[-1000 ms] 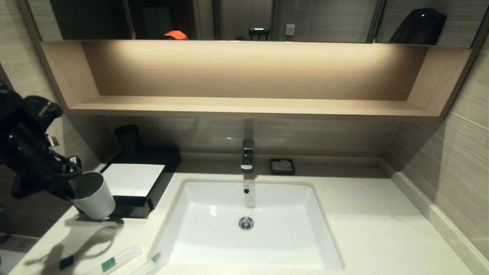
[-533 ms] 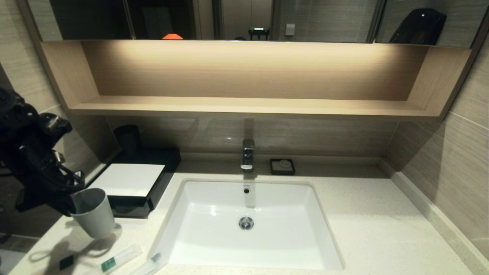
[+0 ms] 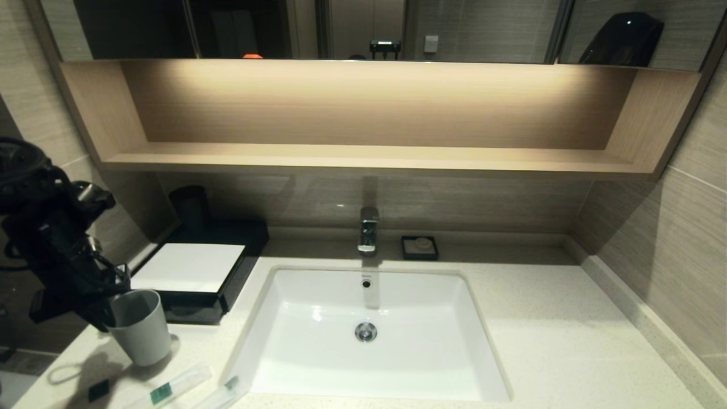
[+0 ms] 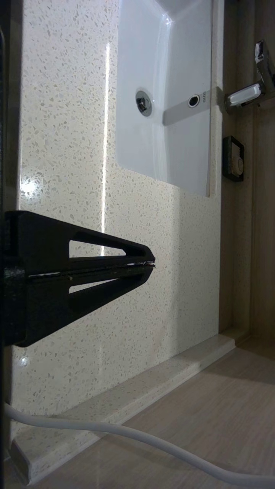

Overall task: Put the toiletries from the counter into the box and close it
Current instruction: Place the cup on the table

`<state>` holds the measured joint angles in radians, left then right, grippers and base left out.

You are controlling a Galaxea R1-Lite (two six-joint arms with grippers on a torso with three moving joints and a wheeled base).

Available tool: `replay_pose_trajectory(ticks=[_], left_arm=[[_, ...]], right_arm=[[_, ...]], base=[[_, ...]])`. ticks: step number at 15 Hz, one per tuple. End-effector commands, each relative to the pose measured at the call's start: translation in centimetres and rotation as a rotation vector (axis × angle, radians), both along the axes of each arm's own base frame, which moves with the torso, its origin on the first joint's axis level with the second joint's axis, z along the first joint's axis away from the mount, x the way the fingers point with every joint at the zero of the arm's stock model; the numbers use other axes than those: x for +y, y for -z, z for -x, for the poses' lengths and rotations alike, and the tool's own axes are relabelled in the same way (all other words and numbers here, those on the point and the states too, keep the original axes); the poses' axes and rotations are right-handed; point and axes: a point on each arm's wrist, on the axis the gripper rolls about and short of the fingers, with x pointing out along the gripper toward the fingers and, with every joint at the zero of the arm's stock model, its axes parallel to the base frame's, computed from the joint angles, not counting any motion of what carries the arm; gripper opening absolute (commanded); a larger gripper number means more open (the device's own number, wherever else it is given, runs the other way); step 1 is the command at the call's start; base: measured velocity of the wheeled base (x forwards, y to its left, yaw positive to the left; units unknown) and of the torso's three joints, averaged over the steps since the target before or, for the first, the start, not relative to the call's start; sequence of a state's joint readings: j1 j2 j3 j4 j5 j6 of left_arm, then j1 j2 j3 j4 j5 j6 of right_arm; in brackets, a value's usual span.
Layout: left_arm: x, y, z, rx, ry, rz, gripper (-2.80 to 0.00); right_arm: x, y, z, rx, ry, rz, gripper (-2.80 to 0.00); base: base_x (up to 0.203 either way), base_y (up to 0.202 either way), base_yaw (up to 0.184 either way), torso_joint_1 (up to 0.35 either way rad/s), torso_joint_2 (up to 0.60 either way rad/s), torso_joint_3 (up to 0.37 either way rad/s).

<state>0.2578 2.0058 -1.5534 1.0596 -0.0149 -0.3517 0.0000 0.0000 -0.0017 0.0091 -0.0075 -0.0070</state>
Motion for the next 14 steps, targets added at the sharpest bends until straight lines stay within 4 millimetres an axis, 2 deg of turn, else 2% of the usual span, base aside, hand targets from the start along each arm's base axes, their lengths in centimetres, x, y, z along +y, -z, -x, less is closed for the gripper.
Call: replay_pose_trajectory(ticks=[1,9,10,14], left_arm=[[0.1,0.8,-0.2,0.029,-0.004,0.007,-2.80],[0.2,1.2,-0.4,0.032,-0.003,0.007,-2.80],[0.2,1.3,-0.4,0.035,-0.004,0.008,0.00],[0.2,1.8,-0.6,0.052,-0.004,0.013,0.00]], right_arm=[[0.0,0.0,0.0,0.000,0.000,0.001,-2.80],[0.0,0.0,0.0,0.000,0.000,0.001,-2.80],[0.0,0.0,0.0,0.000,0.000,0.001,-2.80],[0.0,0.0,0.0,0.000,0.000,0.001,-2.80]], base=[[0.000,0.000,0.000,0.000,0.00,0.000],[0.000,0.000,0.000,0.000,0.00,0.000],[0.000,0.000,0.000,0.000,0.00,0.000],[0.000,0.000,0.000,0.000,0.00,0.000]])
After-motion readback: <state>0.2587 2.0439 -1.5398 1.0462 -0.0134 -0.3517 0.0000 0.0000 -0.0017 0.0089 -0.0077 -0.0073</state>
